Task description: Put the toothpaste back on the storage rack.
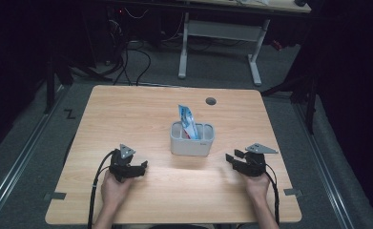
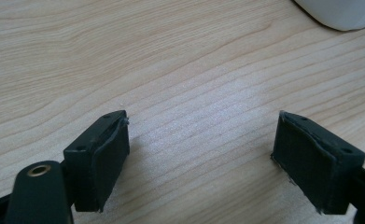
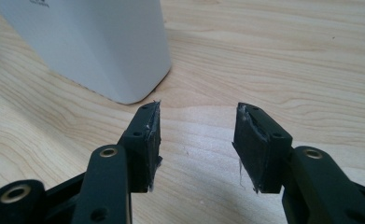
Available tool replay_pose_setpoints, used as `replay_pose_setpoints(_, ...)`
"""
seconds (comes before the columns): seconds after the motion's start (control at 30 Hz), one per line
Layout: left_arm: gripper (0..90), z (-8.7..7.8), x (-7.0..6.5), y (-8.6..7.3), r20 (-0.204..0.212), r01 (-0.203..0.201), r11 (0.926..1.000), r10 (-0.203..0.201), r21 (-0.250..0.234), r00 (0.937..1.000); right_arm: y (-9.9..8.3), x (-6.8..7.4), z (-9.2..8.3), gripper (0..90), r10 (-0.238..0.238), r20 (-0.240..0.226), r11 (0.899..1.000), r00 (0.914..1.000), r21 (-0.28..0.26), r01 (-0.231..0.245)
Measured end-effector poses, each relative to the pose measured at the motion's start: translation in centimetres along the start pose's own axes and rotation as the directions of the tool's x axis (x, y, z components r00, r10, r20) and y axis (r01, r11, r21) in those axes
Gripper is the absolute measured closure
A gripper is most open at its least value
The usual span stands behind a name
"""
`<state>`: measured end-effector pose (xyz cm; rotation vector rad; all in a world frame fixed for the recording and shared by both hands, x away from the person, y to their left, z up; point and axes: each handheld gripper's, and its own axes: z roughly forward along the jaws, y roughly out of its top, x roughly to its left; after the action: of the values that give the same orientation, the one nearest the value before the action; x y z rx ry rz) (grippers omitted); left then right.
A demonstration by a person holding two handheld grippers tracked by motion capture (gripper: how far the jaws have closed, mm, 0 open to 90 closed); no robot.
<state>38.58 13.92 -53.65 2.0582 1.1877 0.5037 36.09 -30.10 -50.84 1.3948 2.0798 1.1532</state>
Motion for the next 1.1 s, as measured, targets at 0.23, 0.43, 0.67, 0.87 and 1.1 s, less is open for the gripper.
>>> replay_pose_setpoints(0.23, 18.7, 0.0, 0.0, 0.0, 0.000, -0.001, 1.0000, 0.001, 0.000, 1.0000, -0.2, 0.3, 1.0, 50.6, -0.013, 0.012, 0.999, 0.9998, 0.031, 0.013)
replay_pose_setpoints(0.43, 18.7, 0.0, 0.0, 0.0, -0.002, 0.000, 1.0000, 0.000, 0.000, 1.0000, -0.4, 0.4, 1.5, 49.8, -0.033, 0.035, 0.998, 0.9988, 0.060, 0.031)
replay_pose_setpoints(0.67, 18.7, 0.0, 0.0, 0.0, -0.002, 0.001, 1.0000, -0.001, 0.000, 1.0000, -1.2, 0.3, 2.0, 49.6, -0.056, 0.090, 0.995, 0.9944, 0.088, 0.048)
replay_pose_setpoints(0.87, 18.7, 0.0, 0.0, 0.0, -0.002, 0.001, 1.0000, -0.001, 0.000, 1.0000, -1.2, 0.0, 2.0, 48.9, -0.063, 0.111, 0.994, 0.9918, 0.095, 0.053)
replay_pose_setpoints(1.1, 18.6, 0.0, 0.0, 0.0, -0.002, 0.000, 1.0000, 0.000, 0.001, 1.0000, -1.2, 0.2, 2.1, 45.2, -0.084, 0.125, 0.991, 0.9886, 0.115, 0.070)
